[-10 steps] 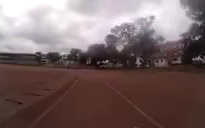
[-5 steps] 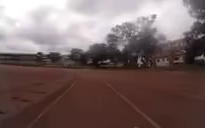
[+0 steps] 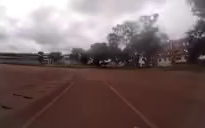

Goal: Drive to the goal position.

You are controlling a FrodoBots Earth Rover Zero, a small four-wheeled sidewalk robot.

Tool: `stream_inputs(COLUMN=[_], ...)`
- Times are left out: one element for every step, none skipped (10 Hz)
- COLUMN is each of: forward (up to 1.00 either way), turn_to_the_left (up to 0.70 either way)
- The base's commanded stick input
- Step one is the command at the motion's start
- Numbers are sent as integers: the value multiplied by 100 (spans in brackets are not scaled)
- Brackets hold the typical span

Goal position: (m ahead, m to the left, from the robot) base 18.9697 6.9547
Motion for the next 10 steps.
stream_inputs(forward=[100,100,100,100,100,100,100,100,100,100], turn_to_the_left=[0,0,0,0,0,0,0,0,0,0])
